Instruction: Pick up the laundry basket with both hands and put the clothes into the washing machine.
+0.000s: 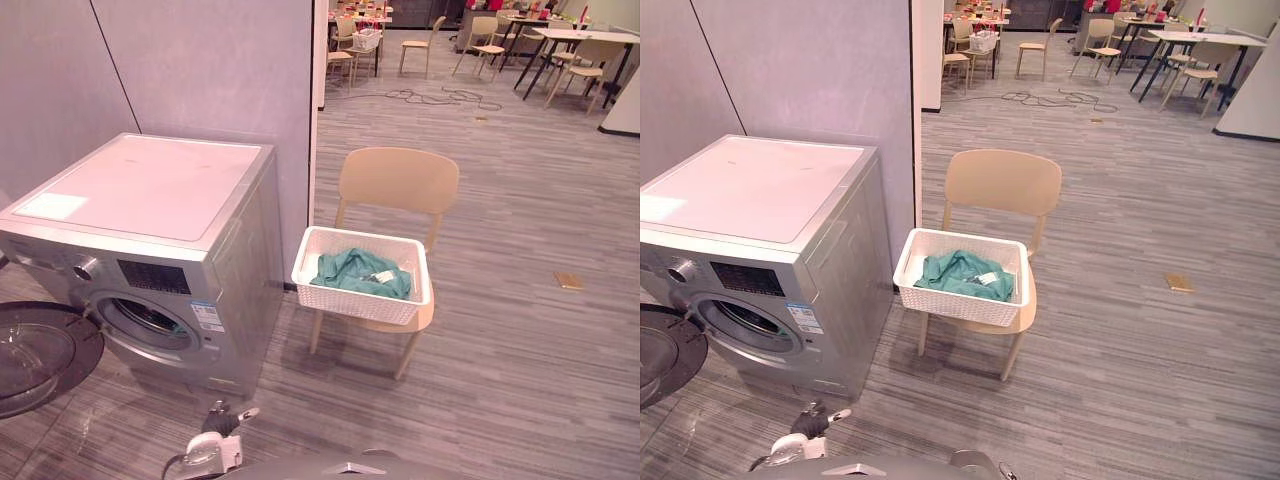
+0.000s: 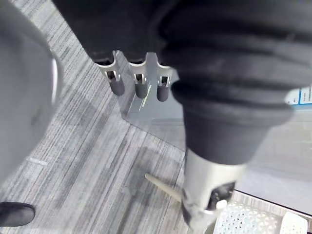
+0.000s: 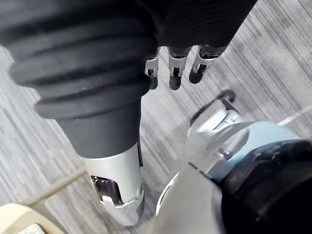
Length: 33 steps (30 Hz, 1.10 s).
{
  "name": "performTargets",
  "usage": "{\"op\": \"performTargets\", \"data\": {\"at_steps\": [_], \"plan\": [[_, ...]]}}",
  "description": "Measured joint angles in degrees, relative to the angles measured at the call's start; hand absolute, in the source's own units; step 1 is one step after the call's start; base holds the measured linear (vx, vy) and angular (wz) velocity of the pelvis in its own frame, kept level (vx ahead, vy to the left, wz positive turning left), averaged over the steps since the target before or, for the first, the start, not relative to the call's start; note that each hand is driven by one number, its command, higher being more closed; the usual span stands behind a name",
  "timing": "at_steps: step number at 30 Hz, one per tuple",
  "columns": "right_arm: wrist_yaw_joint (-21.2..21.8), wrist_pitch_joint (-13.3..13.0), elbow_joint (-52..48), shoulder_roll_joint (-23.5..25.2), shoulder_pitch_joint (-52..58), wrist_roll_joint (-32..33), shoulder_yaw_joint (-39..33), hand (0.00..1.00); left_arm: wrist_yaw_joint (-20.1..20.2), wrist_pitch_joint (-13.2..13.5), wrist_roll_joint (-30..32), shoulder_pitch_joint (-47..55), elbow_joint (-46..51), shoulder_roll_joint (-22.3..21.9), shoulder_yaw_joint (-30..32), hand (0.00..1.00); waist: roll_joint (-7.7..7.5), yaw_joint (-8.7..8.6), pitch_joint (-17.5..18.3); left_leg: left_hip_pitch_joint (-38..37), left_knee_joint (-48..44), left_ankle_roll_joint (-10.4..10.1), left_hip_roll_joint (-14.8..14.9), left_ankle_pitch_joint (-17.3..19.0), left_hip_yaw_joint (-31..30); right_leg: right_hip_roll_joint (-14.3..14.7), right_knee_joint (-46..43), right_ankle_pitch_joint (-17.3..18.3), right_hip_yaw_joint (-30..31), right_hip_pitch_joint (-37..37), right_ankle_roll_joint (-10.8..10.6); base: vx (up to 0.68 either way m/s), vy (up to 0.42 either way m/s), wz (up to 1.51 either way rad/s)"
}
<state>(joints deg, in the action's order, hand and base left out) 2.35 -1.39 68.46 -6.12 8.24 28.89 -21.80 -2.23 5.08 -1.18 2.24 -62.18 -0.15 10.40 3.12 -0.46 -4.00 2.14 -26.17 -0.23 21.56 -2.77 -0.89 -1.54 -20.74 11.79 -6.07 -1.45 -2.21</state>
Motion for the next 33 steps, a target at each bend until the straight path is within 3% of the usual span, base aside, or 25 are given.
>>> {"op": "performTargets", "data": {"at_steps": [1,2,3,5,7,10,11,18,20,22,23,24,26,27,28,29,31,32,33], "plan": [[0.01,-0.11,-0.04,0.07,-0.05,0.04,-0.31,0.00,0.05,-0.04,0.15,0.38,-0.49,0.87,-0.82,0.00,0.17,-0.09,-0.14,0.54,-1.05,1.43,1.00,-1.09,2.19,0.50,1.17,-0.63,-0.41,0.69,0.40,0.00,-0.134,0.02],[-0.02,-0.20,-0.09,0.16,-0.04,0.07,-0.49,0.00,0.13,-0.05,0.16,0.27,-1.04,1.01,-1.61,0.00,0.35,-0.32,-0.32,1.81,-3.37,1.17,1.34,-0.33,3.17,0.85,2.50,-1.14,-0.68,1.48,0.64,-0.01,-0.081,0.08],[-0.06,-0.29,-0.15,-0.08,-0.08,0.07,-0.45,0.00,0.20,0.01,0.23,0.12,-1.35,0.82,-1.79,0.00,0.77,-0.05,-0.56,3.02,-6.34,-1.18,-0.22,4.08,3.20,0.51,3.15,-1.34,-0.54,1.51,0.84,-0.01,-0.026,0.06],[-0.03,-0.30,-0.19,-0.20,0.04,0.44,-0.49,0.00,0.21,0.04,0.25,0.71,-1.41,0.70,-2.80,0.00,1.19,-0.32,-0.78,2.71,-6.06,-5.20,-8.64,12.40,4.20,-0.69,5.64,-2.75,0.46,1.61,0.79,0.01,0.062,-0.07],[0.01,-0.28,-0.68,-0.15,0.37,0.48,-0.21,0.00,0.55,-0.05,0.33,0.82,-1.66,0.98,-3.50,0.00,1.50,-0.45,-0.77,-0.23,3.91,-4.51,-12.05,14.83,8.34,-0.35,7.38,-3.99,0.38,1.50,0.12,0.04,0.132,0.07],[-0.20,-0.25,-4.21,0.54,1.63,0.48,5.22,0.00,1.21,-0.09,1.38,-0.01,-1.24,0.88,-1.81,0.00,-0.40,0.58,-1.63,-1.72,11.52,-3.54,-15.47,12.08,8.35,-1.86,9.68,-6.82,0.62,1.39,-1.12,0.04,0.086,0.27],[-0.18,-0.74,-4.98,-0.23,1.78,0.47,8.47,0.00,1.21,-0.21,1.44,-0.56,-1.31,0.81,-1.25,0.00,-0.25,0.94,-1.96,-1.46,11.36,-3.24,-16.22,12.06,8.10,-2.46,10.00,-7.06,0.60,1.45,-1.50,0.04,0.107,0.15],[-0.28,-1.05,-5.17,-2.41,0.88,-0.63,15.53,0.00,1.18,-0.50,1.41,-0.34,-1.11,-0.04,0.41,0.00,-1.26,1.47,-1.41,-5.85,13.58,-2.55,-16.84,12.83,11.67,-3.30,8.33,-5.81,4.08,2.06,-1.82,0.01,0.046,-0.23],[-0.24,-0.92,-7.10,-2.23,1.65,-2.44,16.32,0.00,1.17,-0.63,1.37,-0.40,-0.17,0.16,0.88,0.00,-2.45,1.64,-1.05,-6.74,14.52,-2.24,-17.75,13.18,12.66,-4.44,3.46,-3.25,5.42,-0.59,-2.34,0.00,-0.001,-0.28],[0.00,-0.85,-9.21,-1.51,3.27,-4.82,16.45,0.00,1.09,-0.69,1.33,-0.38,0.02,0.81,0.91,0.00,-4.75,2.35,0.06,-8.57,17.12,-2.07,-20.35,13.17,12.93,-6.68,-4.21,0.13,6.15,-3.84,-3.75,0.02,-0.009,-0.09],[0.25,-0.90,-9.96,-1.14,3.31,-6.12,15.86,0.00,0.97,-0.75,1.29,-0.67,-0.06,1.02,0.82,0.00,-5.35,2.13,0.01,-9.33,17.55,-1.98,-21.04,13.11,12.51,-7.54,-13.04,0.50,6.70,-7.23,-4.27,0.03,-0.056,0.10],[0.28,-0.93,-10.76,-1.04,3.46,-6.56,15.83,0.00,0.92,-0.76,1.28,-0.71,-0.05,1.17,0.73,0.00,-5.64,1.94,0.01,-9.52,17.21,-2.03,-21.08,13.16,12.31,-7.84,-17.79,-0.14,6.93,-9.31,-4.10,0.05,-0.082,0.27],[0.80,-1.06,-13.08,-0.21,4.66,-6.76,15.85,0.00,0.76,-0.94,1.28,-1.05,-0.33,1.47,-0.66,0.00,-6.01,0.67,-0.15,-11.52,17.45,-2.41,-20.27,13.41,9.43,-8.40,-27.26,-5.09,5.41,-12.65,-4.14,0.09,-0.083,0.47],[0.82,-1.13,-13.03,-0.09,4.65,-6.76,15.73,0.00,0.50,-0.93,1.26,-1.29,-0.53,1.46,-1.59,0.00,-5.50,0.40,-0.37,-11.75,17.81,-2.03,-19.84,13.07,8.45,-8.33,-27.88,-5.67,4.87,-12.60,-4.22,0.11,-0.121,0.54],[0.87,-1.03,-13.00,0.07,4.56,-6.78,14.25,0.00,0.09,-0.93,1.24,-2.03,-0.73,1.27,-3.10,0.00,-5.68,0.05,-0.46,-12.21,18.74,-2.45,-18.90,12.31,7.21,-8.50,-29.20,-4.08,3.94,-12.73,-2.26,0.10,-0.171,0.60],[0.85,-1.07,-12.93,1.48,4.58,-6.75,13.13,0.00,-0.12,-0.91,1.23,-2.95,-1.11,1.27,-4.94,0.00,-6.73,-0.21,-0.77,-12.30,19.33,-3.19,-18.85,11.79,5.81,-10.05,-28.65,-0.66,4.11,-12.82,-0.97,0.11,-0.212,0.60],[0.85,-1.18,-11.73,2.67,4.58,-6.65,10.71,0.00,-0.08,-0.74,1.24,-3.61,-1.46,1.17,-6.33,0.00,-7.61,-0.43,-1.27,-12.08,19.23,-4.79,-17.95,11.79,4.31,-11.35,-22.78,1.58,6.58,-12.81,-0.91,0.12,-0.302,0.38],[0.83,-1.12,-11.06,2.88,4.43,-6.69,9.71,0.00,-0.07,-0.73,1.25,-3.60,-1.55,1.26,-6.51,0.00,-7.75,-0.47,-1.21,-12.13,19.14,-6.46,-16.76,12.25,3.94,-11.25,-14.98,0.26,9.44,-12.00,-0.59,0.13,-0.352,0.14],[0.85,-1.09,-10.95,3.27,4.63,-6.74,9.71,0.00,-0.06,-0.64,1.27,-3.64,-1.49,1.56,-6.49,0.00,-8.48,-0.42,-1.24,-12.03,19.19,-7.52,-16.81,12.59,3.77,-11.31,-10.04,-1.41,11.16,-10.96,-2.86,0.14,-0.447,0.15]]}}
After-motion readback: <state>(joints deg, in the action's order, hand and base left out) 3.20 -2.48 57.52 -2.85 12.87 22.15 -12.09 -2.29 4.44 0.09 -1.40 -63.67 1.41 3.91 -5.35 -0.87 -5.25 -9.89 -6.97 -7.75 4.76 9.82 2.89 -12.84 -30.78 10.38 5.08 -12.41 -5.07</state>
